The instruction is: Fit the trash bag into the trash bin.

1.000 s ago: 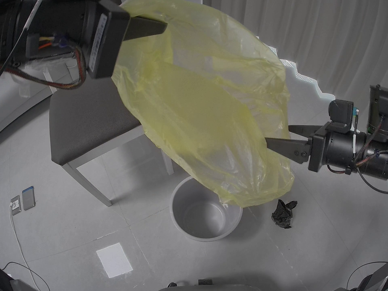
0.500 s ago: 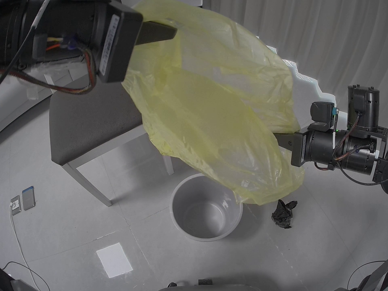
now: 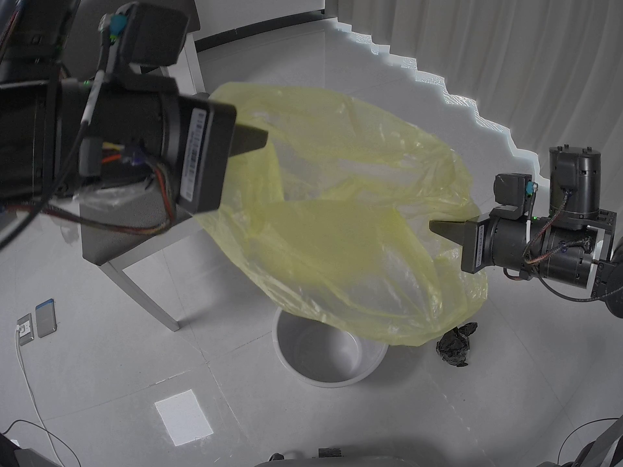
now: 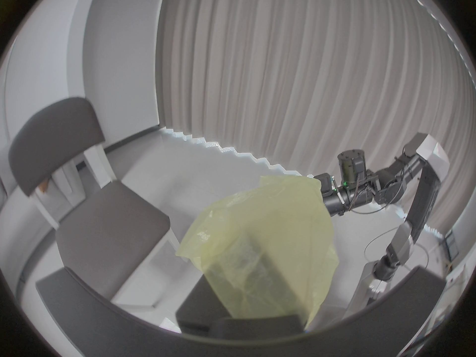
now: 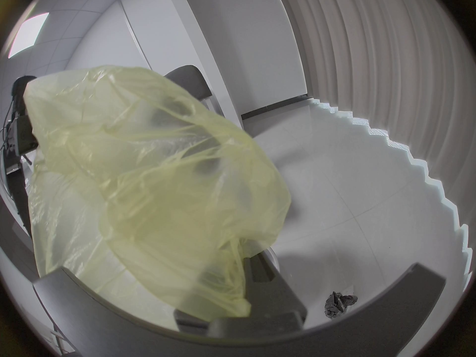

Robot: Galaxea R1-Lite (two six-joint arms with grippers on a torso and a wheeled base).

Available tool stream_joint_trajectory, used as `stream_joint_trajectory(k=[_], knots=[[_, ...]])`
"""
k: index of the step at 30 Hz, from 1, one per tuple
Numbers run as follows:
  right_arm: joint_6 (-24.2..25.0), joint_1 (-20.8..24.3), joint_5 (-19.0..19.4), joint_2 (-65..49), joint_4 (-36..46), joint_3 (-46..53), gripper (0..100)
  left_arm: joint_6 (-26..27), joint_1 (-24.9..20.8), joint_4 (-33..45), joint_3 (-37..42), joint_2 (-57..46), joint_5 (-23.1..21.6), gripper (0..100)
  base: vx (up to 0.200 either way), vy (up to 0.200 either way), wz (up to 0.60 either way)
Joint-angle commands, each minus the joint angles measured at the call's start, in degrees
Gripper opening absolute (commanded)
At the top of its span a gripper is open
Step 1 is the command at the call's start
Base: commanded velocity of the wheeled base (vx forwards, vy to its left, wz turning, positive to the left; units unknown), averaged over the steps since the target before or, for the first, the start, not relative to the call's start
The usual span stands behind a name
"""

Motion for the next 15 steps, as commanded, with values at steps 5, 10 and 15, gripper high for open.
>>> stream_joint_trajectory(k=[5,10,15], knots=[[3.0,1.1,-3.2,7.6,-0.2,-0.5,0,-15.0,2.1,-17.1,23.1,-6.3,0.0,0,0.0,0.0,0.0],[2.5,1.3,-4.0,10.9,0.2,-0.5,0,-19.3,5.2,-28.7,32.0,-3.4,-5.5,0,0.0,0.0,0.0],[2.9,0.9,-3.6,14.4,0.0,0.3,0,-24.6,6.8,-37.8,37.7,2.5,-6.6,0,0.0,0.0,0.0]])
